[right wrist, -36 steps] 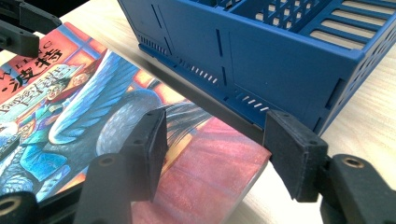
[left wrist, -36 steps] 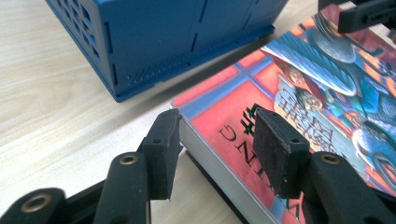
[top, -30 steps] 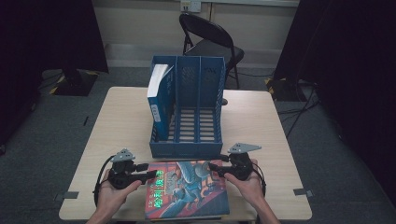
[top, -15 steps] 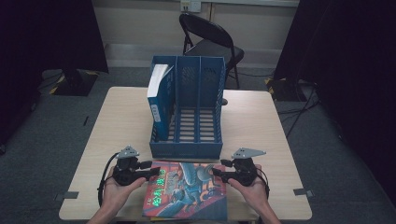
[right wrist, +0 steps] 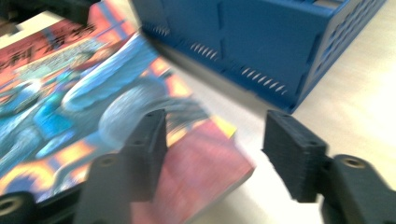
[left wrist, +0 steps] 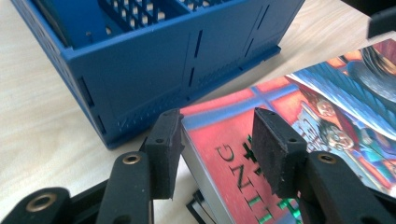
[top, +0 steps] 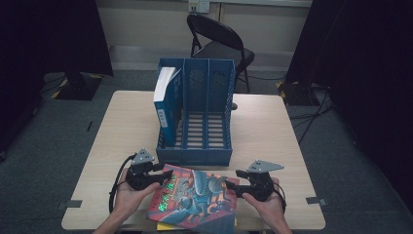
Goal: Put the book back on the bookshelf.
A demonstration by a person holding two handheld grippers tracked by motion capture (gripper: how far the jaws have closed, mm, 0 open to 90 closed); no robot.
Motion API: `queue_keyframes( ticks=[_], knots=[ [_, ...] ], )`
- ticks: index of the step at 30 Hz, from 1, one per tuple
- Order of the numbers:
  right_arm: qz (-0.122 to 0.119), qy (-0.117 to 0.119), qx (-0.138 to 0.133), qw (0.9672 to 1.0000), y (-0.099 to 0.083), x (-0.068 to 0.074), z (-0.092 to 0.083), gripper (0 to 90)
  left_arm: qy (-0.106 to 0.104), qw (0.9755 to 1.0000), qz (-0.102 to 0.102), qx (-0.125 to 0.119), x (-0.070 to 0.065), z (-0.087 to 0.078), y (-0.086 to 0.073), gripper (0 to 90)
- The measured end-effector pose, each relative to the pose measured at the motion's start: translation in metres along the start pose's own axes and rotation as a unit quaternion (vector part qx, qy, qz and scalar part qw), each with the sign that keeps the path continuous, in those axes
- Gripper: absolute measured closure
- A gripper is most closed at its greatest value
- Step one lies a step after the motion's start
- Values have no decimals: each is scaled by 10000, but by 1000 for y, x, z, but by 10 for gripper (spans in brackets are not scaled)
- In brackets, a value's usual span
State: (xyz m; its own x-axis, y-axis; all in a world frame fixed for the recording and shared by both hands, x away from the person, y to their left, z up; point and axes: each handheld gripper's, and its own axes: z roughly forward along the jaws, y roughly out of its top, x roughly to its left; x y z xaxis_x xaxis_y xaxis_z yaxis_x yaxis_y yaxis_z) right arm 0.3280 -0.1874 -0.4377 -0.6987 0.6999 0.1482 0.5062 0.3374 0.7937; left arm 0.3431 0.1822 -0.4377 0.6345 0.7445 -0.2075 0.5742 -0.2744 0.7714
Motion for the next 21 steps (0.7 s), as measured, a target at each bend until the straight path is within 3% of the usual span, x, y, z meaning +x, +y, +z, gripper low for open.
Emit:
queue_keyframes(
  ticks=[5, 6, 11, 12, 15, 16, 19, 21],
  knots=[
    [20, 313, -175, 9994, 12, -1, 7, 394, -203, 9996, -174, 71, -1, -10, -9, 507],
    [-22, 600, -168, 9981, 15, 1, 11, 438, -200, 9995, -196, 111, -3, -16, -12, 492],
    [-126, 701, 82, 9974, 14, 4, 20, 480, -345, 9990, -223, 189, -8, -27, -24, 485],
    [-147, 694, 134, 9974, 13, 4, 21, 479, -408, 9988, -204, 180, -9, -26, -24, 527],
    [-143, 620, 132, 9979, 11, 6, 21, 489, -330, 9991, -176, 176, -10, -23, -21, 536],
    [-164, 618, 162, 9978, 11, 7, 20, 496, -339, 9992, -116, 191, -10, -22, -20, 536],
    [-68, 669, 166, 9976, 7, 8, 16, 514, -455, 9985, -235, 177, -7, -16, -17, 546],
    [-74, 684, 156, 9975, 4, 9, 13, 530, -443, 9988, -140, 174, -7, -12, -13, 551]
  ],
)
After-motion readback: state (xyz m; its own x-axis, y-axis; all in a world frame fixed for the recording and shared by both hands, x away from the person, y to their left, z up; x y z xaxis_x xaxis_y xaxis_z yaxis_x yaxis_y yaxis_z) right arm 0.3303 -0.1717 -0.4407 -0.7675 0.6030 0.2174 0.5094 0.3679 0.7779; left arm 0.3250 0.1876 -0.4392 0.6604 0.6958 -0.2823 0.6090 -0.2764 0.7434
